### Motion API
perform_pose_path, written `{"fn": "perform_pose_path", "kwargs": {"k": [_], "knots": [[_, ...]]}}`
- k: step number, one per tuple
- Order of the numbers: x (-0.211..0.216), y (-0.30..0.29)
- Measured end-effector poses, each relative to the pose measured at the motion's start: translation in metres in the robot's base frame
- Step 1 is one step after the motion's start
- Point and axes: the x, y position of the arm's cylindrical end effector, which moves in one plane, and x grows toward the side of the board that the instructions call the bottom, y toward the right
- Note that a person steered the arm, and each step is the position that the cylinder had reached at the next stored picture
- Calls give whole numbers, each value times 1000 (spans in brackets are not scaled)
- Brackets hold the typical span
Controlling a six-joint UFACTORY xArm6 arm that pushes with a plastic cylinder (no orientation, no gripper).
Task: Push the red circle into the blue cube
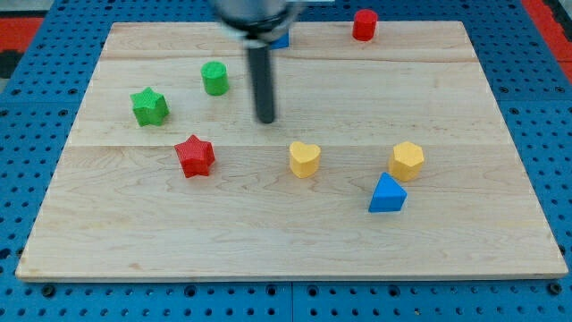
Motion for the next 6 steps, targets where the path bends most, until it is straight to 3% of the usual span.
{"fn": "perform_pose_path", "kwargs": {"k": [1,2,3,4,6], "knots": [[-47,104],[-118,168],[-184,171],[-185,166],[-178,-5]]}}
